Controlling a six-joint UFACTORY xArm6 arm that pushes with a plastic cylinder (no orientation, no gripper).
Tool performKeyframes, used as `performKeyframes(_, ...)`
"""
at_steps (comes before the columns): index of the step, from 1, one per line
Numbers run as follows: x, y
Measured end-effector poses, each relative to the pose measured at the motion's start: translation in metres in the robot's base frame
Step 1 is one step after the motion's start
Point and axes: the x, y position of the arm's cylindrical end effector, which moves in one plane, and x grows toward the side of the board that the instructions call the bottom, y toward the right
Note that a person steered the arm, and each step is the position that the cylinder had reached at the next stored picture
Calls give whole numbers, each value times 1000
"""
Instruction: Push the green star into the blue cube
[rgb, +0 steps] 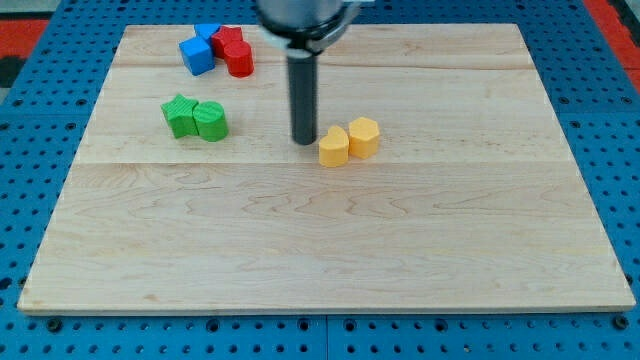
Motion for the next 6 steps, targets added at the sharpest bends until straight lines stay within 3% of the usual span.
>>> performKeyframes(2, -26, -121)
performKeyframes(3, -52, -152)
performKeyframes(4, -49, -155)
performKeyframes(5, -11, -170)
performKeyframes(6, -34, -199)
